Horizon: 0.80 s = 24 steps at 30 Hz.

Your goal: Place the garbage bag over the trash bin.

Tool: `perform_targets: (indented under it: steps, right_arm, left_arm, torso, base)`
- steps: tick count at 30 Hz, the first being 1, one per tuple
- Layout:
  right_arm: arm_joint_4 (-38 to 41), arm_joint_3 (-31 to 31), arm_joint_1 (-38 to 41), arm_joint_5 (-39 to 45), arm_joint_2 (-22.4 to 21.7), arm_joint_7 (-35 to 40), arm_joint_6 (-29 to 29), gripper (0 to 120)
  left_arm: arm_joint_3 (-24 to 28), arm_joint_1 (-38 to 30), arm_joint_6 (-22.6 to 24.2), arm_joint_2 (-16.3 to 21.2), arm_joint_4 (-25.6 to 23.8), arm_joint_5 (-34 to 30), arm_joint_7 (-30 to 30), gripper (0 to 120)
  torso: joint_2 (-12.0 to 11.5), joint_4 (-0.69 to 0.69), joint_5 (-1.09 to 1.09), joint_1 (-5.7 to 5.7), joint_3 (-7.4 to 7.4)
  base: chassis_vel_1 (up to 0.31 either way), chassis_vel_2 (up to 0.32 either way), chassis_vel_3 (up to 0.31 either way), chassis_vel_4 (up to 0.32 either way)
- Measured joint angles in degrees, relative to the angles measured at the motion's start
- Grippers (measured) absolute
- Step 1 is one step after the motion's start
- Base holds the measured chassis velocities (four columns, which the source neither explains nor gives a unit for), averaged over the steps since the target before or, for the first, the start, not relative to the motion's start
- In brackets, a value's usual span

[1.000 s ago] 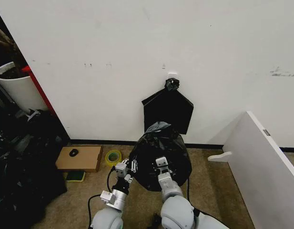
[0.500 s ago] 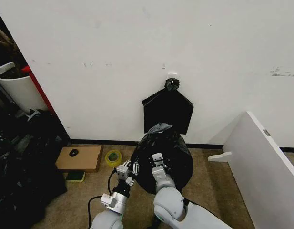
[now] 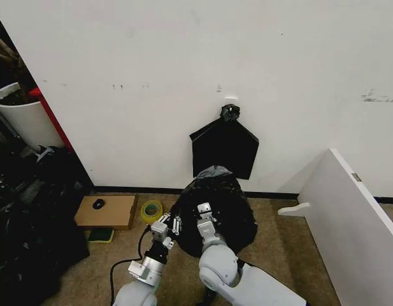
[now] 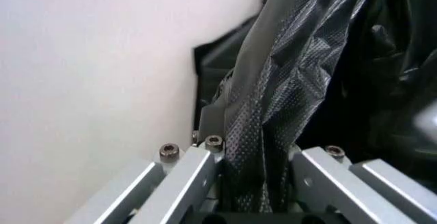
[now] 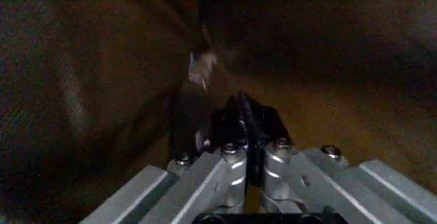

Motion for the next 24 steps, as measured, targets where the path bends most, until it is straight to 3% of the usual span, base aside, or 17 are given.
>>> perform_targets:
  steps: [7, 15, 19, 24]
  right_arm:
    - [6.5, 0.8, -4.5, -1.4, -4.2, -6.2, 4.4, 0]
    - [6.6, 4.4, -5.8, -4.8, -4.3, -9.1, 12.2, 0]
    - [6.1, 4.8, -6.7, -10.3, -4.1, -12.8, 17.7, 0]
    - [4.9, 4.4, -7.6, -19.5, -3.8, -15.1, 20.2, 0]
  left_arm:
    - [-1.5, -0.6, 1.2, 0.0, 0.2, -2.6, -0.8, 3]
    - [-0.7, 0.4, 2.3, -0.3, -0.4, -2.7, -1.1, 3]
    - [-0.5, 0.5, 3.6, -0.6, -0.6, -4.1, -1.8, 3]
    - [-0.5, 0.2, 4.6, -0.8, -0.7, -5.3, -2.7, 3]
  torso:
    - [0.0, -0.01, -0.01, 0.0, -0.01]
    - [0.0, 0.0, 0.0, 0.0, 0.0]
    - [0.0, 0.0, 0.0, 0.0, -0.01]
    - [0.0, 0.0, 0.0, 0.0, -0.01]
  base:
    - [0.0, 0.0, 0.0, 0.0]
    - [0.0, 0.0, 0.0, 0.0]
    - [0.0, 0.0, 0.0, 0.0]
    - [0.0, 0.0, 0.0, 0.0]
